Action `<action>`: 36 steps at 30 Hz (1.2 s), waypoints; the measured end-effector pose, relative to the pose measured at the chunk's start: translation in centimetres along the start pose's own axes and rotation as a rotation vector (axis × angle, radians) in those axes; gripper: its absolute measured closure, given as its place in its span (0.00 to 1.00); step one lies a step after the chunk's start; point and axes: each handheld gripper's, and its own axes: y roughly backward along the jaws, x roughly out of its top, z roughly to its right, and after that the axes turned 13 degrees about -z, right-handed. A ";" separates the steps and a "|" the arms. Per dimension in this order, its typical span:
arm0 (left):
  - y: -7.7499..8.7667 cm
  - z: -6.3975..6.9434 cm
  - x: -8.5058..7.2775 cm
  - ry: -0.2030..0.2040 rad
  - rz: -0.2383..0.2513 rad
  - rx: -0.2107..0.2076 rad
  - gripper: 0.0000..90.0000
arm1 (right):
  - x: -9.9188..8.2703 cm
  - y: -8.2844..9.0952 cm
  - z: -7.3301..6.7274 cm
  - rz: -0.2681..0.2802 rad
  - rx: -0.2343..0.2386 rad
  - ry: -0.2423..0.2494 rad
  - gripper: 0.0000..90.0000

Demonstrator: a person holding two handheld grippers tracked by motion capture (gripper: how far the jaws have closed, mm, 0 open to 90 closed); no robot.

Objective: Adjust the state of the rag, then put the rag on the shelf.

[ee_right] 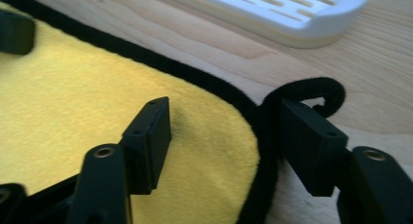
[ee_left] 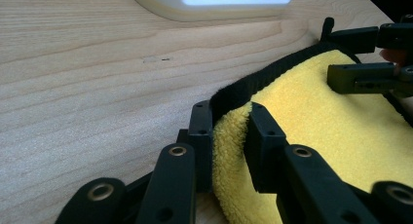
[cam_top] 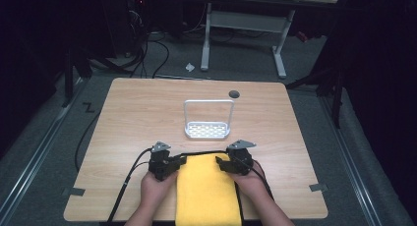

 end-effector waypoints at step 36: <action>4.4 3.7 2.9 -0.093 0.226 0.014 0.92 | -0.1 6.1 -1.8 0.288 -0.049 0.081 0.87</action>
